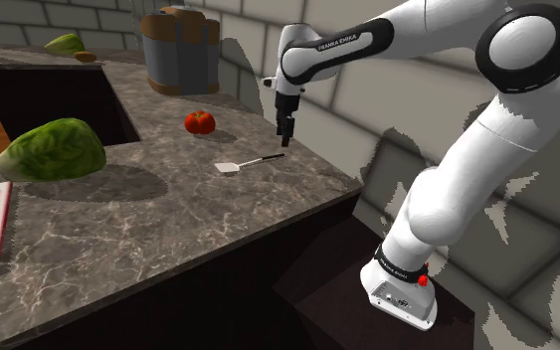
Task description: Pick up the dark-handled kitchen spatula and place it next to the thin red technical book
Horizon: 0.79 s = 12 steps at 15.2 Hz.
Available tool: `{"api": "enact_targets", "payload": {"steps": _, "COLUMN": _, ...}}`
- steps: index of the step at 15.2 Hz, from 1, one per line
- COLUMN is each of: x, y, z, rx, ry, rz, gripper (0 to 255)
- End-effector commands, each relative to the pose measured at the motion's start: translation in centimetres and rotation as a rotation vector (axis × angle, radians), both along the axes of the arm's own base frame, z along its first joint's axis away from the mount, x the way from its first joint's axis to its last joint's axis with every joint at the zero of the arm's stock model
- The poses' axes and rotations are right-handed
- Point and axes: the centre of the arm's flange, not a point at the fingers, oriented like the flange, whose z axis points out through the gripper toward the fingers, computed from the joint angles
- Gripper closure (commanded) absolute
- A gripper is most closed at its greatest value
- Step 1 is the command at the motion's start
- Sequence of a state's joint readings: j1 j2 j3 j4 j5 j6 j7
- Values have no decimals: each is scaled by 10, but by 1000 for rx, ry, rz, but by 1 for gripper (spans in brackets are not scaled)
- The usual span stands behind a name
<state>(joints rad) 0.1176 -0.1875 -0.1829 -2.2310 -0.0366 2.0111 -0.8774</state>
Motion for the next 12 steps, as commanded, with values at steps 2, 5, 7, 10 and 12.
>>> {"api": "enact_targets", "payload": {"steps": 2, "x": 34, "y": 10, "z": -23, "rx": -19, "ry": -1, "rz": 156, "gripper": 0}}
{"api": "enact_targets", "payload": {"steps": 5, "x": 65, "y": 22, "z": -46, "rx": -37, "ry": -2, "rz": 305, "gripper": 0}}
{"api": "enact_targets", "payload": {"steps": 7, "x": 84, "y": 33, "z": -62, "rx": -49, "ry": -2, "rz": 404, "gripper": 0}}
{"api": "enact_targets", "payload": {"steps": 10, "x": 91, "y": 37, "z": -78, "rx": -54, "ry": -2, "rz": 442, "gripper": 0}}
{"api": "enact_targets", "payload": {"steps": 12, "x": 90, "y": 36, "z": -89, "rx": -54, "ry": -2, "rz": 442, "gripper": 0}}
